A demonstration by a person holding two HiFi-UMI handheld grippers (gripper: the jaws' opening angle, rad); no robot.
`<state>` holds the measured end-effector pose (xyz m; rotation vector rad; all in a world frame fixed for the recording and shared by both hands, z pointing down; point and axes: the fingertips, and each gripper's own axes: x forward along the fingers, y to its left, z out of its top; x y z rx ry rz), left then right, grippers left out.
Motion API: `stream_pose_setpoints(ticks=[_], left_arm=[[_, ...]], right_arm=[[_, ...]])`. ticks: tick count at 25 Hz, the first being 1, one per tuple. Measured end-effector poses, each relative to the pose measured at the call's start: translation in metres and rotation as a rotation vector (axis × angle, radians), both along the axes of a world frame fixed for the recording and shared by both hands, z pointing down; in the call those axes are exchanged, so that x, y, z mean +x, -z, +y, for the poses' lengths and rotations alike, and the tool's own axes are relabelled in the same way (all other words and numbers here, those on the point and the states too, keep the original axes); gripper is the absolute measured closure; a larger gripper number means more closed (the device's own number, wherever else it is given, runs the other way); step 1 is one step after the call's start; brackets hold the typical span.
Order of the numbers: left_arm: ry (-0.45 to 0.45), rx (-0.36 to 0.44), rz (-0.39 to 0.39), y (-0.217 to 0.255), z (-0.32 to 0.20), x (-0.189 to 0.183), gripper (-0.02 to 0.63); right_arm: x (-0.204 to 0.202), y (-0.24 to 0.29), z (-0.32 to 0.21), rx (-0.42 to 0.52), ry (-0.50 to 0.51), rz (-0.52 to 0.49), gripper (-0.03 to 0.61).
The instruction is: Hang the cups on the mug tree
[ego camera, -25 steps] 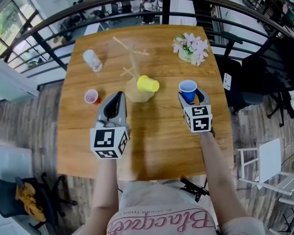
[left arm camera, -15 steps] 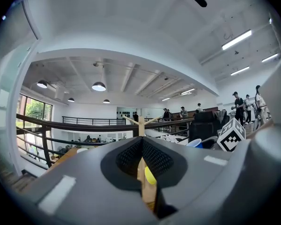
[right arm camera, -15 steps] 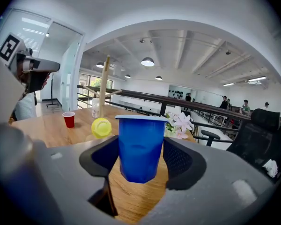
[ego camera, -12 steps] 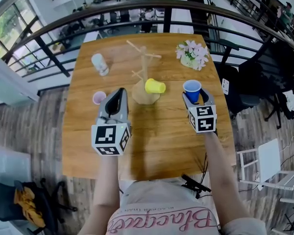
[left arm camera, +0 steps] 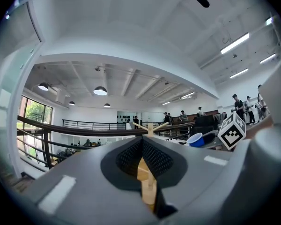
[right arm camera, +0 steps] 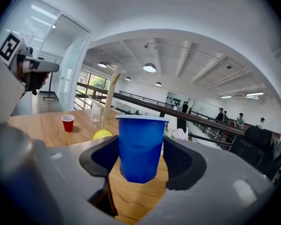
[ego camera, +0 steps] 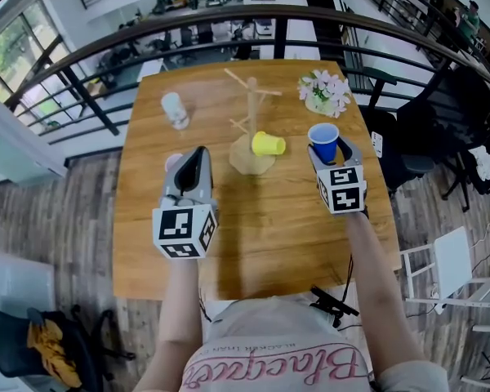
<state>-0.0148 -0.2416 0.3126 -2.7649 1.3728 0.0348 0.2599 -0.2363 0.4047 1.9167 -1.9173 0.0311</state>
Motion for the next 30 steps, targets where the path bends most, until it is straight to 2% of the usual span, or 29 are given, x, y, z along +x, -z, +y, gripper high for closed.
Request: stream_pose_setpoints(ticks=[12, 30], left_arm=[[-0.004, 0.031, 0.007, 0.012, -0.016, -0.019, 0.603], [0.007, 0.032, 0.015, 0.010, -0.031, -0.036, 0.603]], right_arm=[[-0.018, 0.053, -0.031, 0.043, 0.042, 0.184, 0.290], [-0.057, 0.080, -0.068, -0.001, 0.154, 0.749, 0.290]])
